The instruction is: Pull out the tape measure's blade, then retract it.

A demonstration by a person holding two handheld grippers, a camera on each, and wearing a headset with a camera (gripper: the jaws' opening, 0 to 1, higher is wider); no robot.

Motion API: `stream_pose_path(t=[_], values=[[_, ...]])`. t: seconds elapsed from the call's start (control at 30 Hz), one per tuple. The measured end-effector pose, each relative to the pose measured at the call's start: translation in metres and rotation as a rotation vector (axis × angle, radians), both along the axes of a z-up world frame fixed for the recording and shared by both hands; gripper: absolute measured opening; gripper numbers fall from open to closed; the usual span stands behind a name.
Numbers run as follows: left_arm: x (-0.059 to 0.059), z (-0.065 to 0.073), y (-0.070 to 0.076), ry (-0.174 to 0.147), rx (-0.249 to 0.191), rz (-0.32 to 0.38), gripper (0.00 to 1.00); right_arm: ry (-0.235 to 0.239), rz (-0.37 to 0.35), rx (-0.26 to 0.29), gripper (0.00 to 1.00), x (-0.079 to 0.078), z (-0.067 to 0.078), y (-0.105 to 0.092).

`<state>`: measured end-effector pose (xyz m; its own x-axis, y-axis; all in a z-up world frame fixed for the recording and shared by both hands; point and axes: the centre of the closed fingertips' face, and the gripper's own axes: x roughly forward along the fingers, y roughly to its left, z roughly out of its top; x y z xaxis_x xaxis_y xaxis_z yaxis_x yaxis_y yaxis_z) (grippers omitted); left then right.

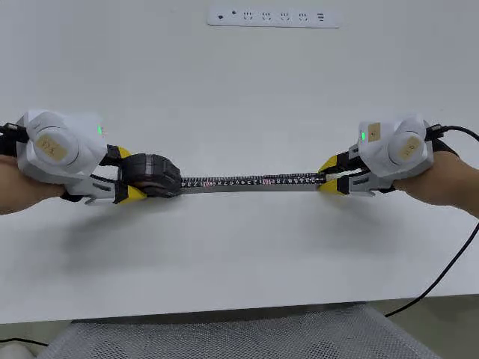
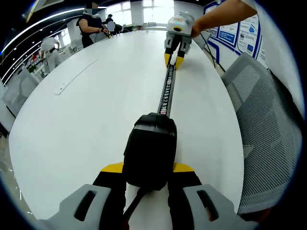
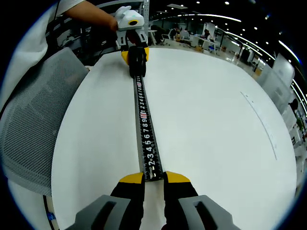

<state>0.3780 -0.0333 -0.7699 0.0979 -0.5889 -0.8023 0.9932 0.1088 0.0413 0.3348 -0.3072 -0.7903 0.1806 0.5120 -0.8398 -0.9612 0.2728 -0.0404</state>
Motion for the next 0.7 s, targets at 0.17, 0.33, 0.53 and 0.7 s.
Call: stream_pose_path(t=[0.17,0.33,0.53,0.7], values=[[-0.0004,-0.0002,0.0007,-0.006,0.004,-0.003,0.28,0.023,-0.039,0.004,0.13,0.0002,-0.0005,-0.0017],[-0.0017,0.0001,0.0011,-0.014,0.005,-0.006,0.29,0.03,-0.053,0.012,0.15,-0.0022,-0.0001,-0.0018],[-0.0008,0.0008,0.0001,-0.001,0.0,0.011,0.36,0.031,-0.093,0.025,0.24,0.0004,0.0039,-0.0036],[-0.0021,0.0027,-0.0022,0.004,-0.009,0.016,0.36,0.034,-0.102,0.031,0.23,-0.0009,0.0039,-0.0035]])
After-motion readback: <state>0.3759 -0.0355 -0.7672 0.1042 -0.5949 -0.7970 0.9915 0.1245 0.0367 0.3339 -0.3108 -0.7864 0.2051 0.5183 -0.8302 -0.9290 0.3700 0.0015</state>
